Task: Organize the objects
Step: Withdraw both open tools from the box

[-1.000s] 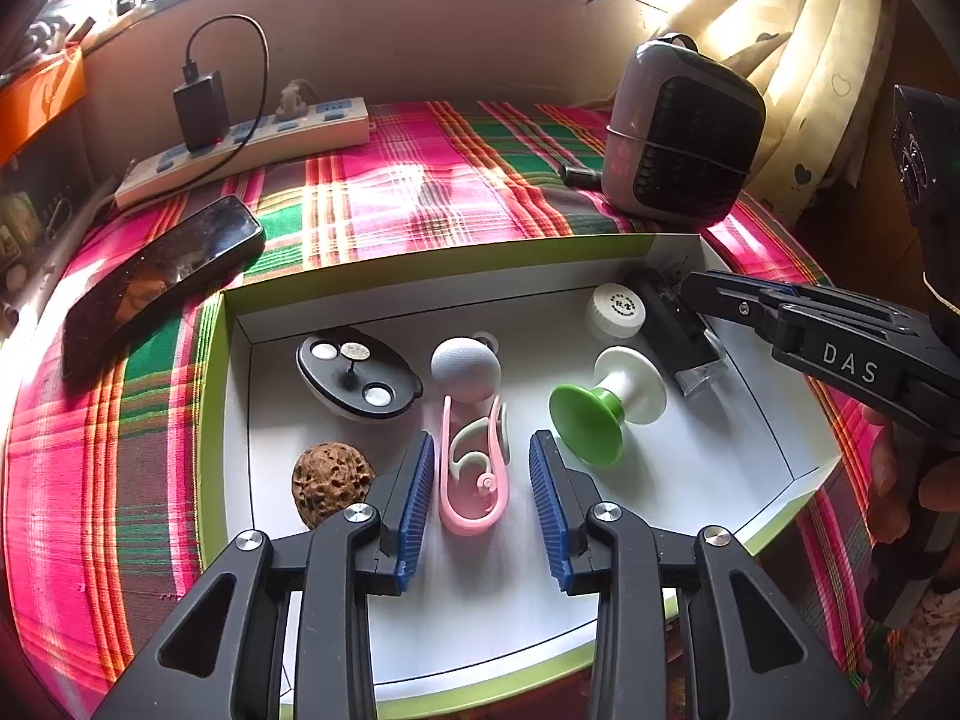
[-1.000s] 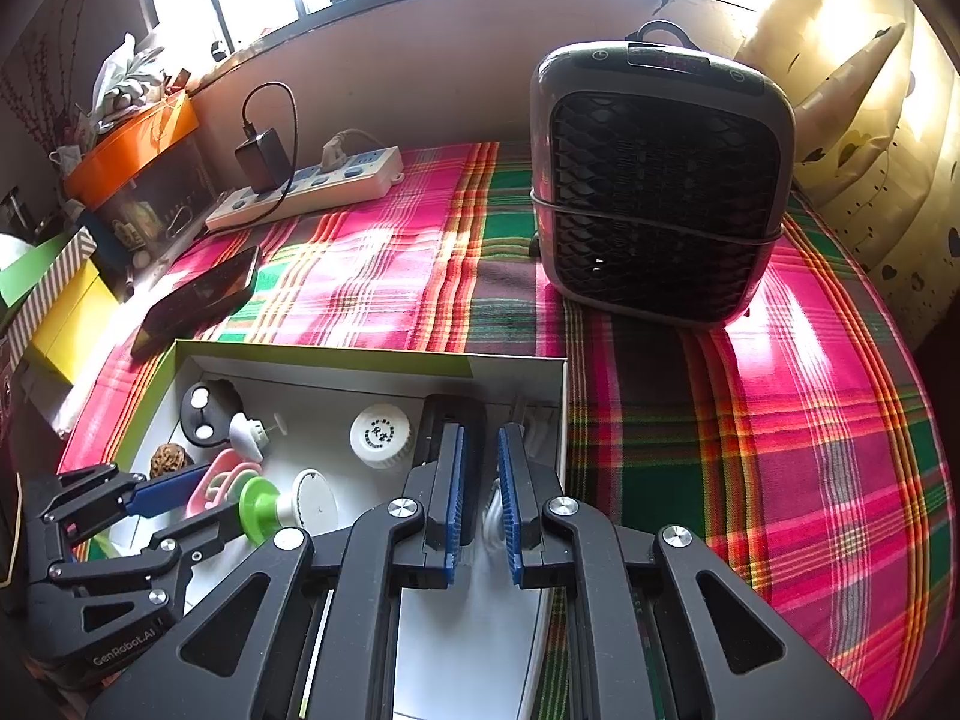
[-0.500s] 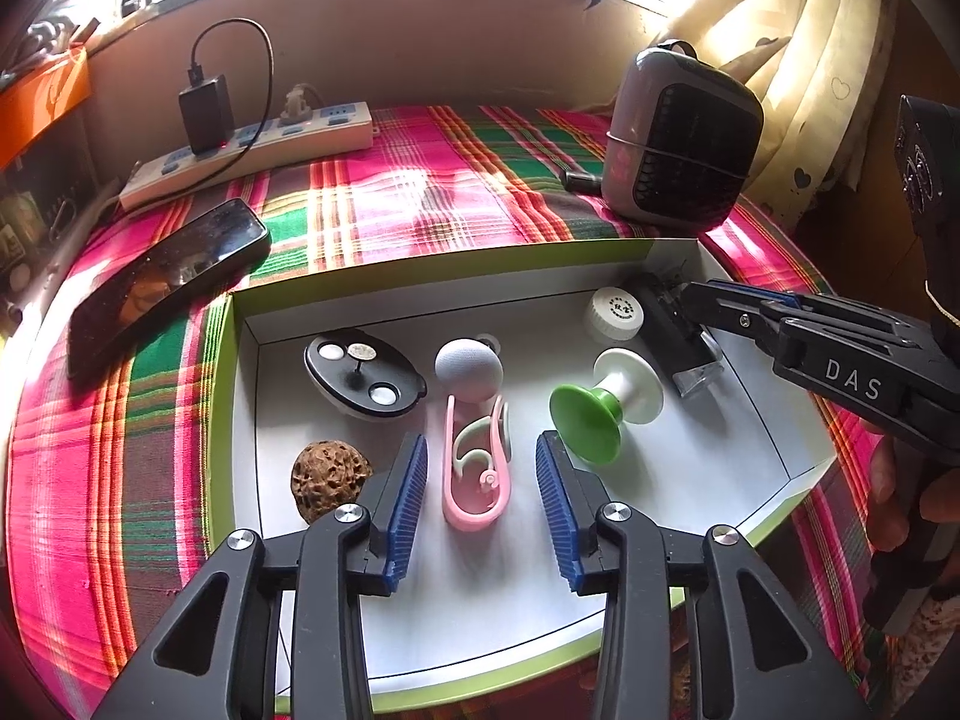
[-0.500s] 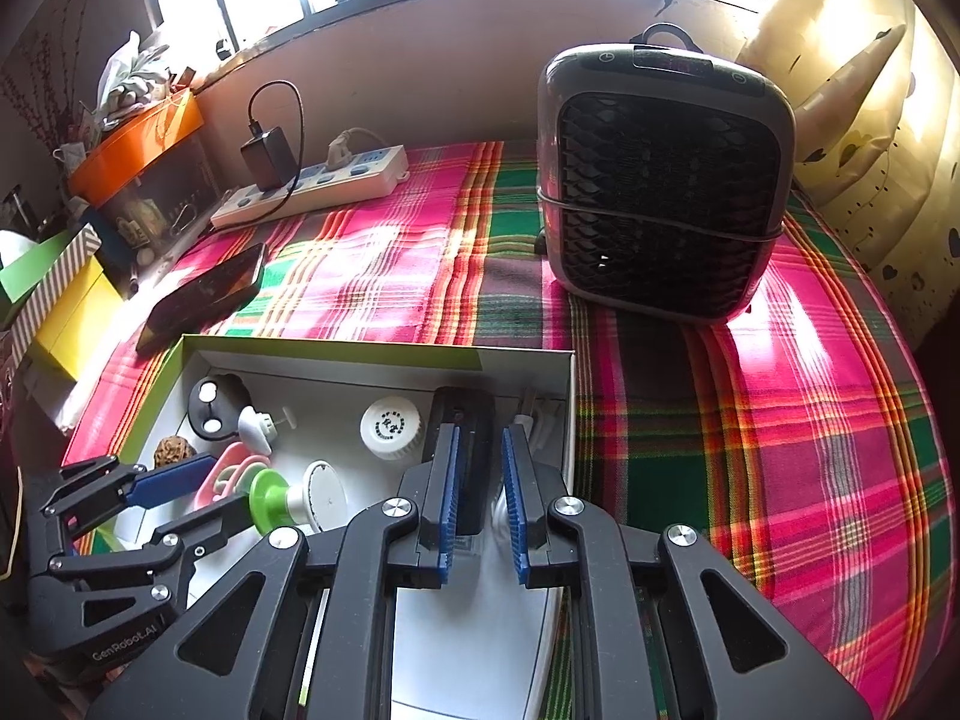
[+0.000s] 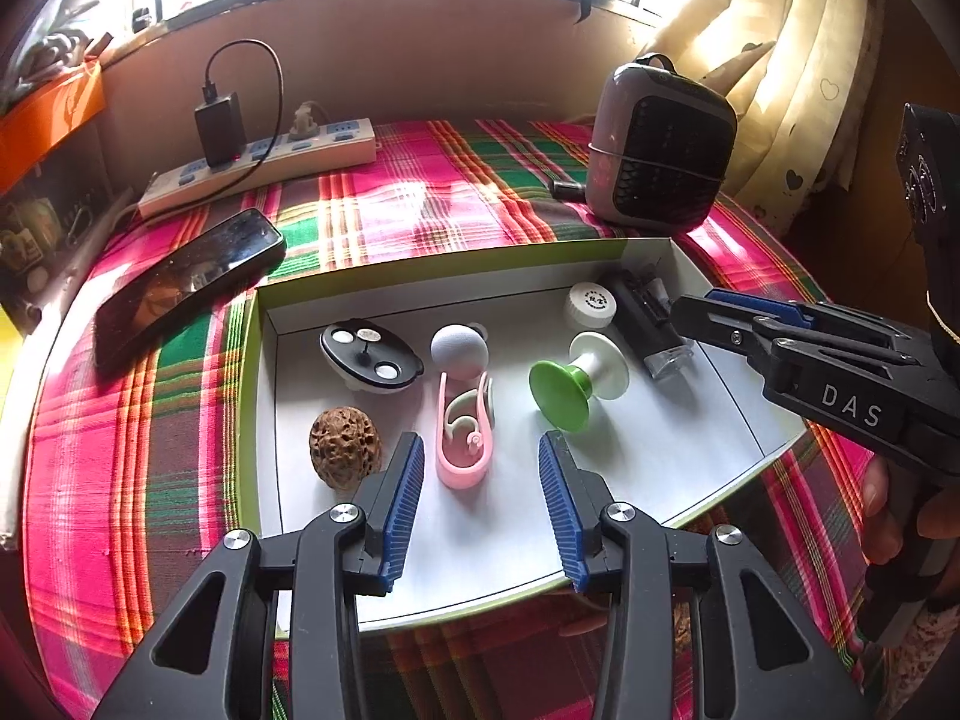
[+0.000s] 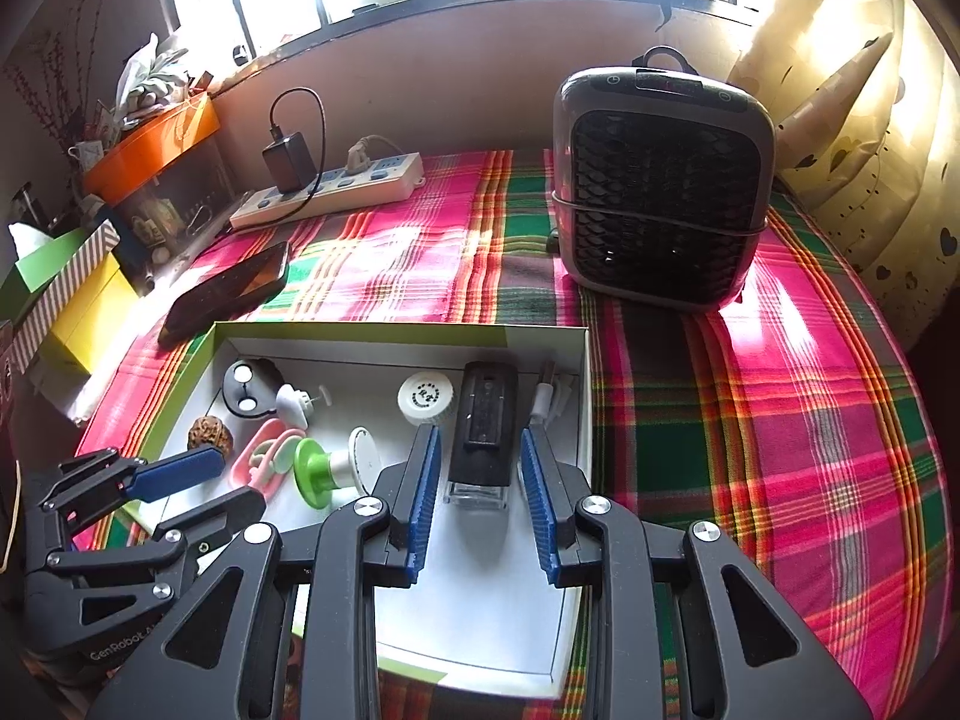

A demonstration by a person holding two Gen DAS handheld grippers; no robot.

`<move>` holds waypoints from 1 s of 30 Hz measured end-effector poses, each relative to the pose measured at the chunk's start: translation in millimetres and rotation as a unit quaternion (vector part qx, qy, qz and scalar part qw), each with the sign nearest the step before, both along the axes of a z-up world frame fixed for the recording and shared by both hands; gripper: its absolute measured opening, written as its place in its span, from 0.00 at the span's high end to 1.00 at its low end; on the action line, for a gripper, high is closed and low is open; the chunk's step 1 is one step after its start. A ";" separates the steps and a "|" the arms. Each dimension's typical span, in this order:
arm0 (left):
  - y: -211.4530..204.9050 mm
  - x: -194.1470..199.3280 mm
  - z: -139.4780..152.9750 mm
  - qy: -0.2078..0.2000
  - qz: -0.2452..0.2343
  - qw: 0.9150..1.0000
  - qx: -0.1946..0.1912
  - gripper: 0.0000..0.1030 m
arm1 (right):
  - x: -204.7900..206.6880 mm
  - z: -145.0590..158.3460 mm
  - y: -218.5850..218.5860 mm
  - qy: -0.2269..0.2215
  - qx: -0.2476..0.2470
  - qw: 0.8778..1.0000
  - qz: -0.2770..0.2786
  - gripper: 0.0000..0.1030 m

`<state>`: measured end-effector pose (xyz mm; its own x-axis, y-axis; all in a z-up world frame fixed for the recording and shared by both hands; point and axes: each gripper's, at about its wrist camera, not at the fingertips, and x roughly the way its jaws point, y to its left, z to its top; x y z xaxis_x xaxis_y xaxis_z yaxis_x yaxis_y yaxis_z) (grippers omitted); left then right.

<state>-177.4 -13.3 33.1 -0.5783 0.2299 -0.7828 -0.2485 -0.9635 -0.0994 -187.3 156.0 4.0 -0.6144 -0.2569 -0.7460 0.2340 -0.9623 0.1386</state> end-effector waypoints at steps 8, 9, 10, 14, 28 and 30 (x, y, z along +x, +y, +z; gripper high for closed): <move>-4.2 22.2 10.8 0.016 0.008 1.000 -0.001 0.63 | 28.5 7.1 -6.1 0.016 0.004 1.000 0.009 0.65; -5.1 25.2 11.7 0.017 0.008 1.000 0.001 0.63 | 32.2 7.6 -7.3 0.018 0.005 1.000 0.010 0.65; -6.4 27.6 12.2 0.017 0.008 1.000 0.003 0.63 | 35.7 7.9 -8.4 0.019 0.006 1.000 0.011 0.65; -11.4 38.9 14.4 0.019 0.019 1.000 0.006 0.63 | 51.0 8.4 -12.0 0.025 0.009 1.000 0.015 0.63; -30.8 71.9 16.2 0.029 0.036 0.999 0.018 0.63 | 90.5 2.0 -24.7 0.035 0.005 0.998 0.046 0.63; -34.3 75.0 14.1 0.027 0.039 0.999 0.021 0.63 | 95.8 -1.6 -28.3 0.031 0.001 0.998 0.056 0.62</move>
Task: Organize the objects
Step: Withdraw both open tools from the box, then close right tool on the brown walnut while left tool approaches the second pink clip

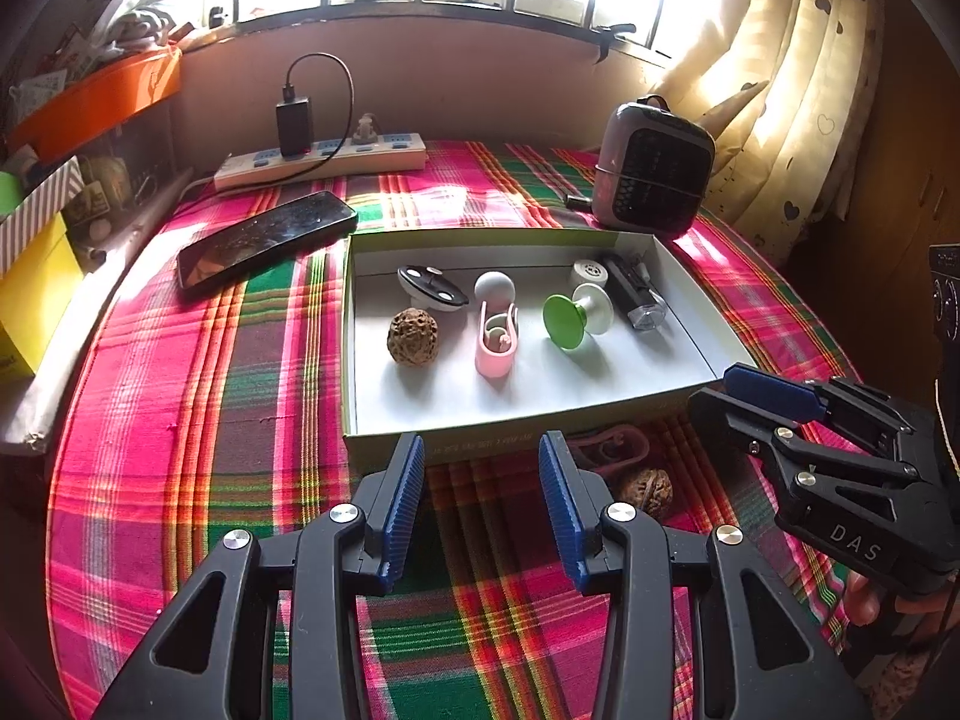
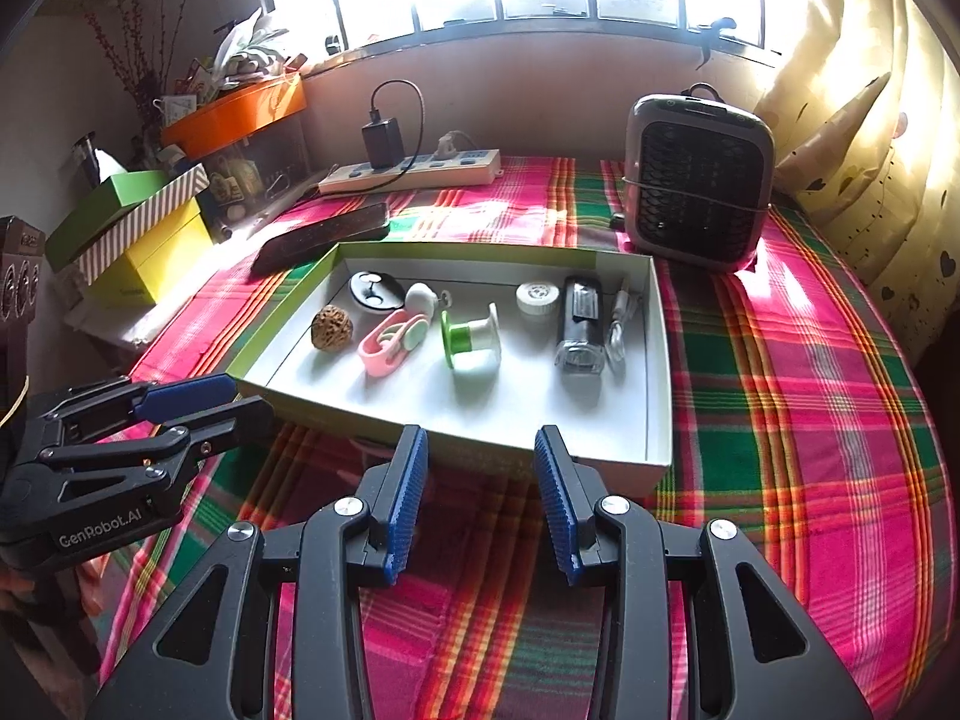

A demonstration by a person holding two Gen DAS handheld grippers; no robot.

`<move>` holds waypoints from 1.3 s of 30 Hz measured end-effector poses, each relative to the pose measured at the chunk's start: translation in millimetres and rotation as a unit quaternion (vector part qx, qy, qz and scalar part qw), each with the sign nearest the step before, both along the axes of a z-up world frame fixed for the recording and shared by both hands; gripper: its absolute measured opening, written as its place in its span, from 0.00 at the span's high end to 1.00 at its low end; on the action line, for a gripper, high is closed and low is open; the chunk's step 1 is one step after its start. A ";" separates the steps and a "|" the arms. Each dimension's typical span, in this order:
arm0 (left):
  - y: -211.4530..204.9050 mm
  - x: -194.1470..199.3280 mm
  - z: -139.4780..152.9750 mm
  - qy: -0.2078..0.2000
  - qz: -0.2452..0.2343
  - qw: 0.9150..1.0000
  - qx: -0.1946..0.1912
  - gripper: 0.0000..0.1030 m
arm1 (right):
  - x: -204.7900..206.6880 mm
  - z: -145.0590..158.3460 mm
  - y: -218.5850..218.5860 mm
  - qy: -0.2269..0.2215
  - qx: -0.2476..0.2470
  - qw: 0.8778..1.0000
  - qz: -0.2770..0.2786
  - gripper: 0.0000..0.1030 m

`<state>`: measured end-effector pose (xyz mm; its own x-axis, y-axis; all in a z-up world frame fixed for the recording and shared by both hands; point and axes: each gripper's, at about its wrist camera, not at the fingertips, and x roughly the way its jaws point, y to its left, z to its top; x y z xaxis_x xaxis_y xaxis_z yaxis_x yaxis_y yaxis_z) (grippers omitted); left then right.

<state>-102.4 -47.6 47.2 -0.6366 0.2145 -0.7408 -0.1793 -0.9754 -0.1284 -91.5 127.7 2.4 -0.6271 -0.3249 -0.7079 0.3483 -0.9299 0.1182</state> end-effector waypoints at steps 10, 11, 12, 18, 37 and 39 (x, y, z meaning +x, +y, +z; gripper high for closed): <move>-10.7 9.5 -12.2 -0.016 0.005 1.000 0.005 0.63 | 14.6 -16.7 -17.6 -0.019 0.001 1.000 0.024 0.57; -11.2 9.4 -13.6 -0.018 0.004 1.000 0.006 0.63 | 15.3 -18.0 -18.9 -0.020 0.002 0.999 0.025 0.57; -11.5 9.4 -15.2 -0.021 0.004 1.000 0.006 0.63 | 15.7 -18.9 -20.8 -0.021 0.004 0.999 0.027 0.57; -12.5 9.0 -19.4 -0.026 0.003 1.000 0.009 0.63 | 14.9 -27.1 -30.0 -0.031 0.014 0.999 0.033 0.57; -2.1 -3.0 -30.4 -0.044 -0.031 0.998 0.024 0.63 | 10.3 -34.5 -27.6 -0.034 0.034 0.998 0.027 0.69; -0.4 -3.8 -30.3 -0.044 -0.035 0.998 0.023 0.63 | 10.9 -34.4 -25.9 -0.034 0.032 0.999 0.025 0.69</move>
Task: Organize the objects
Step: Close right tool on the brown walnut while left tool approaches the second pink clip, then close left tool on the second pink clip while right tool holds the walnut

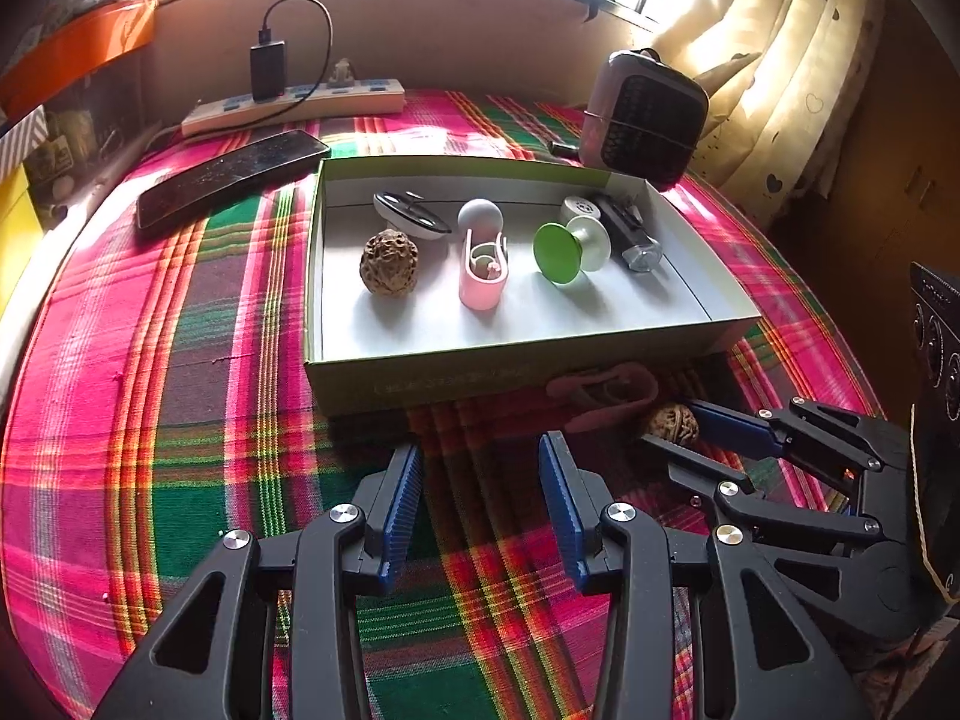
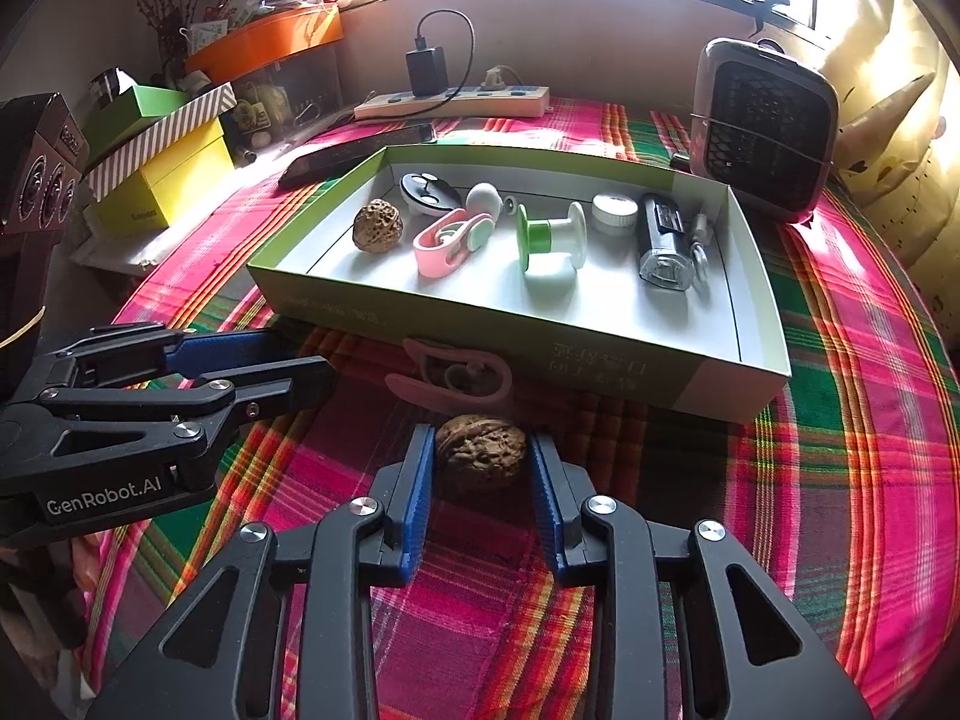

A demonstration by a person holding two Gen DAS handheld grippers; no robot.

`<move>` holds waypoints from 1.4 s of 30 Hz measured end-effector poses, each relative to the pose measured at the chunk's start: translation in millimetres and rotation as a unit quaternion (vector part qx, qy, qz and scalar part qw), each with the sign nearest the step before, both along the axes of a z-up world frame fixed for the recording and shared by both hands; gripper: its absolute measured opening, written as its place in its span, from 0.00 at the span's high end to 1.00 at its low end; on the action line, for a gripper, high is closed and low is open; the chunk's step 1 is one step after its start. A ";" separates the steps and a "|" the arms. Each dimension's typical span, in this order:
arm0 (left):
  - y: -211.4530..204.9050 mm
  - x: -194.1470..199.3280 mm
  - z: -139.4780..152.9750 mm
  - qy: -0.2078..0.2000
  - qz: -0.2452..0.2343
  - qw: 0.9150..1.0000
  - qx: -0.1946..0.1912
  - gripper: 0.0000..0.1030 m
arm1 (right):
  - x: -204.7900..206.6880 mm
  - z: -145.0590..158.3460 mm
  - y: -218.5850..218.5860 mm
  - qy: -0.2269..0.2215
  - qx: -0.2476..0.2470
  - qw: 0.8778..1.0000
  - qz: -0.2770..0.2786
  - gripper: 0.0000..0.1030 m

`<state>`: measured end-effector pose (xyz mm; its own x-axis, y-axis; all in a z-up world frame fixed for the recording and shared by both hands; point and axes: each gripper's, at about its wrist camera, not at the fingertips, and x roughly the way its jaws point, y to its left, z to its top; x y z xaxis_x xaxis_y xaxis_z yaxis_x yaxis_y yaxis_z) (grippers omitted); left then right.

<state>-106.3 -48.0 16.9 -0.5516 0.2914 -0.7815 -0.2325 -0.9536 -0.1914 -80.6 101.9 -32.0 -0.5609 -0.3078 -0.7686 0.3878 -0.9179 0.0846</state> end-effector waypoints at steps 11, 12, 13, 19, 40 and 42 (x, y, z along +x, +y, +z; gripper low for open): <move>19.1 -4.0 1.9 0.005 -0.050 0.999 0.010 0.63 | 4.9 2.0 22.9 0.000 -0.008 1.000 -0.029 0.69; 22.1 -4.6 1.5 0.003 -0.060 0.998 0.013 0.63 | 5.4 2.5 25.8 0.001 -0.009 0.999 -0.033 0.69; 24.7 -5.3 0.8 0.003 -0.066 0.998 0.016 0.63 | 5.7 2.9 28.4 0.001 -0.009 0.999 -0.036 0.69; 40.5 -5.3 -0.5 0.013 -0.095 0.995 0.006 0.63 | 6.9 4.2 39.9 0.003 -0.010 0.999 -0.049 0.69; 76.1 32.3 8.9 0.038 -0.162 0.986 0.001 0.63 | 5.2 5.4 69.3 0.004 -0.020 0.997 -0.080 0.69; 73.3 34.9 13.7 0.048 -0.151 0.987 -0.004 0.63 | 5.4 5.6 69.3 0.005 -0.022 0.997 -0.078 0.69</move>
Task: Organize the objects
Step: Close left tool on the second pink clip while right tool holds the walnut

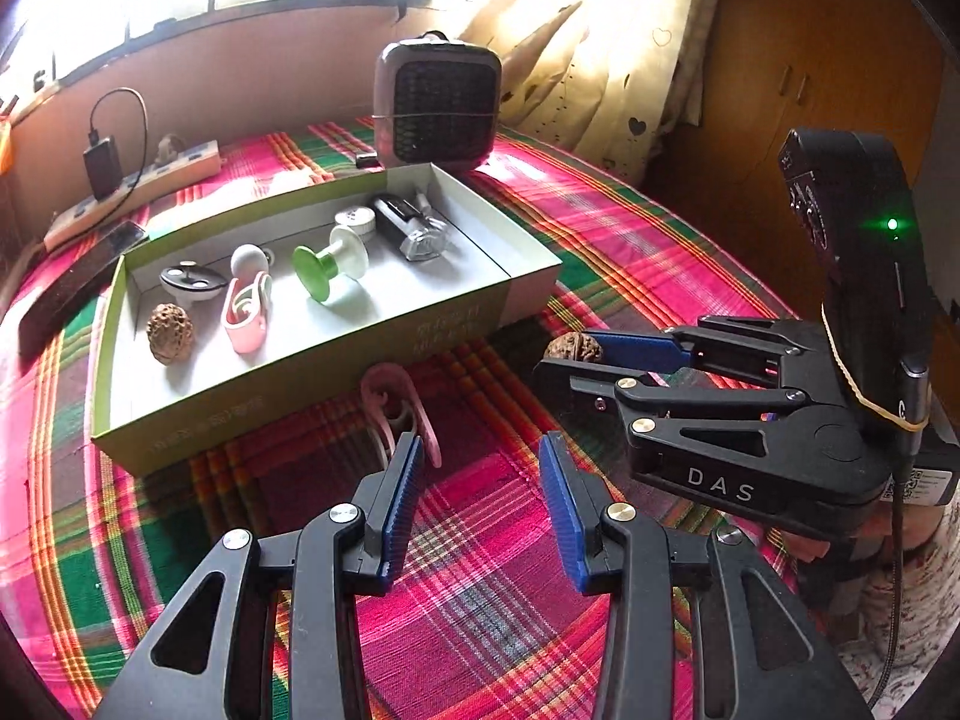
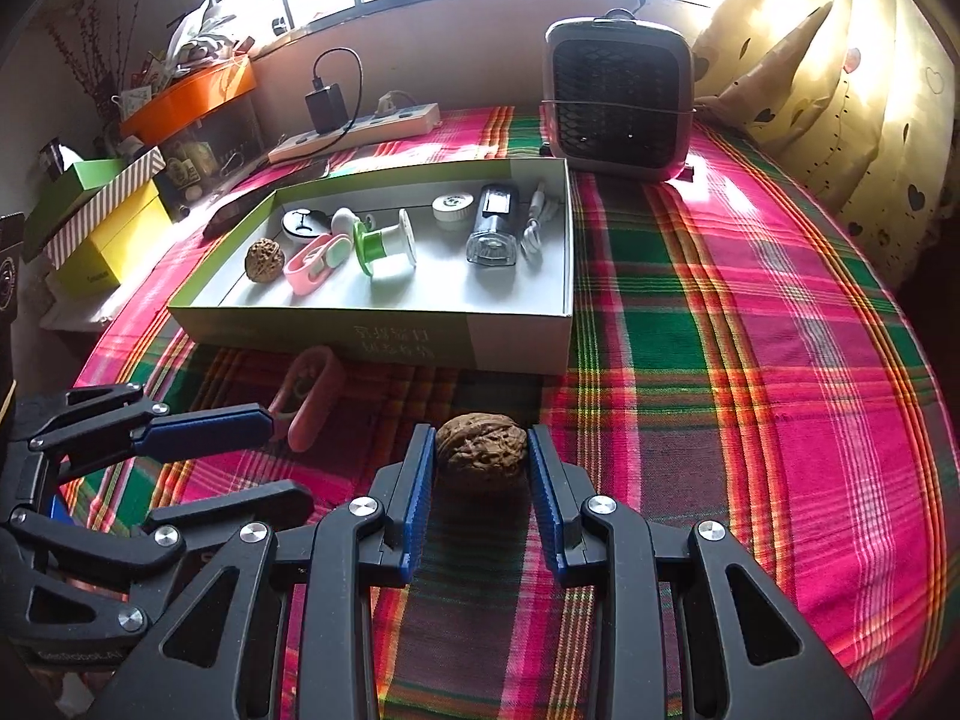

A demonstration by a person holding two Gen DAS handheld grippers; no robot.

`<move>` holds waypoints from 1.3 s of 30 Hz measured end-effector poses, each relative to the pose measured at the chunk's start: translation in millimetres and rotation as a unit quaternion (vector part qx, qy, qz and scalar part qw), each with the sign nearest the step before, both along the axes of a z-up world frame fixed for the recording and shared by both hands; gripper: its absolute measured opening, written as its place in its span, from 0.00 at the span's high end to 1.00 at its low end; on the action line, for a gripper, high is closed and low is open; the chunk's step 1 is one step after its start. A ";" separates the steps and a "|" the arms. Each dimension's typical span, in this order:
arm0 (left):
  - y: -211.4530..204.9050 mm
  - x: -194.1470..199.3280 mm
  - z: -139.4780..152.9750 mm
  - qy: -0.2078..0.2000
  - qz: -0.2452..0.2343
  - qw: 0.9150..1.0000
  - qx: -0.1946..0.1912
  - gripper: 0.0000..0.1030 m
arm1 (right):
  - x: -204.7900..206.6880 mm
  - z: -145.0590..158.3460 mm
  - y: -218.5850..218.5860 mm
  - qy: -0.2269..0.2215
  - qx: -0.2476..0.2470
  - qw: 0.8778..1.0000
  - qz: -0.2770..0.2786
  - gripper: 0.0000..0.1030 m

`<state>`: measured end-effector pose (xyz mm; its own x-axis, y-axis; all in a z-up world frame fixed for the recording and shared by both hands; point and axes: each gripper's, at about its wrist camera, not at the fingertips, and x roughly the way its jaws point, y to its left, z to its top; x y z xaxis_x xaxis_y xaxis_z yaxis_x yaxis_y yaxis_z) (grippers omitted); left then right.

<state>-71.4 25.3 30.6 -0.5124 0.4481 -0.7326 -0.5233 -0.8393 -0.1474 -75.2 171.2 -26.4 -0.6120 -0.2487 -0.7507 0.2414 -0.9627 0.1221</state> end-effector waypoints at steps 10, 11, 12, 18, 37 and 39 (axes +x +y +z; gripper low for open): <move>-10.5 -23.1 -12.6 -0.027 0.069 0.997 -0.019 0.63 | 0.9 0.1 -0.3 0.002 -0.001 1.000 0.005 0.69; -9.2 -23.8 -13.1 -0.026 0.067 0.997 -0.020 0.63 | 0.7 -0.2 -0.1 0.002 -0.001 1.000 0.005 0.69; -7.7 -24.7 -14.0 -0.025 0.067 0.997 -0.022 0.63 | 0.6 -0.3 -0.1 0.001 -0.001 1.000 0.006 0.69; 1.1 -32.0 -18.4 -0.033 0.073 0.996 -0.024 0.63 | -1.1 -0.8 0.1 0.000 0.000 1.000 0.009 0.69; 6.7 -36.7 -18.6 -0.019 0.099 0.994 -0.038 0.68 | -6.9 -3.8 2.1 -0.010 -0.007 1.000 0.020 0.69; 6.1 -37.2 -18.8 -0.017 0.101 0.994 -0.041 0.73 | -7.2 -3.9 2.2 -0.011 -0.008 1.000 0.020 0.69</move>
